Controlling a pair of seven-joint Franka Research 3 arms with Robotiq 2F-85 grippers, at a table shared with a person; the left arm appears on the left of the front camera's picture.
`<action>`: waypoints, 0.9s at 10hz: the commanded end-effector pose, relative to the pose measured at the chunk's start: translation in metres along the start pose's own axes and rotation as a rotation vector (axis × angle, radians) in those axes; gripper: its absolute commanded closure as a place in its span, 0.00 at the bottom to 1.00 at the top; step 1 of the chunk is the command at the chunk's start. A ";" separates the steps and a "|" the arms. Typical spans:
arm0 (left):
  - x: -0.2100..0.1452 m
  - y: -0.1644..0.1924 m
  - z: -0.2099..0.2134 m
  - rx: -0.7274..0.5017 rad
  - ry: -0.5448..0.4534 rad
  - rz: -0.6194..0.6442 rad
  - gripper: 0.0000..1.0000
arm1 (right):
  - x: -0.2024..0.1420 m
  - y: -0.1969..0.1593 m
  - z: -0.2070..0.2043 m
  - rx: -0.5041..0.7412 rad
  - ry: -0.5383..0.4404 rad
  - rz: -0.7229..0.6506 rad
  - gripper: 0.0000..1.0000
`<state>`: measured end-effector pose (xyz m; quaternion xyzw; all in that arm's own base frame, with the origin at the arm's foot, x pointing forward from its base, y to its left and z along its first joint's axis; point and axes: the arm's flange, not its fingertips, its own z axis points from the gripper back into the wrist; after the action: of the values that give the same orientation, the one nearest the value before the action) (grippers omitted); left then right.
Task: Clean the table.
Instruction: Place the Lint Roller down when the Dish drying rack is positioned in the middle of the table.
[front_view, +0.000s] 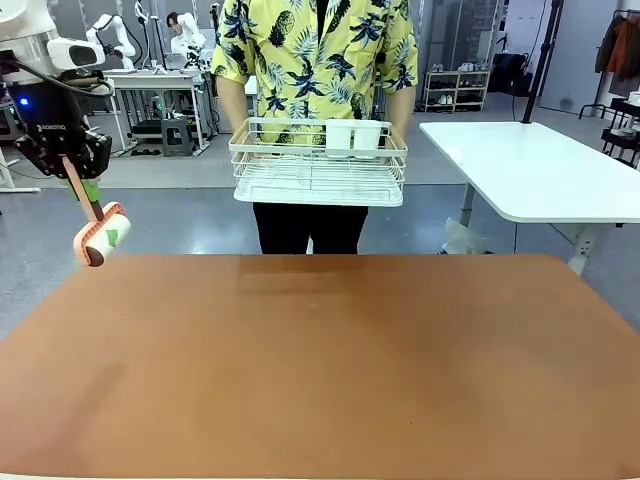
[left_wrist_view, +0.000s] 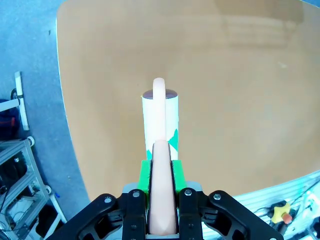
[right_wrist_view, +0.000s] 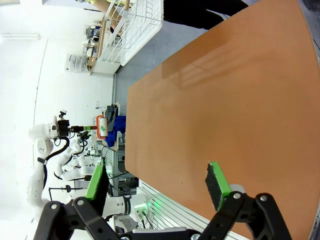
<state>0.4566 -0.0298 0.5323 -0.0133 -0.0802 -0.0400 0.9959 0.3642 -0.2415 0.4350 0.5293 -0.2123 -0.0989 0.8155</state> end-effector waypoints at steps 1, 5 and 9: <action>0.002 0.002 0.006 0.021 0.014 0.003 0.79 | -0.002 0.002 0.001 0.012 0.000 0.009 0.00; 0.002 0.002 0.006 0.021 0.014 0.003 0.79 | -0.002 0.002 0.001 0.012 0.000 0.009 0.00; 0.002 0.002 0.006 0.021 0.014 0.003 0.79 | -0.002 0.002 0.001 0.012 0.000 0.009 0.00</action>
<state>0.4566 -0.0298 0.5323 -0.0132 -0.0801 -0.0401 0.9959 0.3642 -0.2415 0.4350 0.5293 -0.2123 -0.0989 0.8155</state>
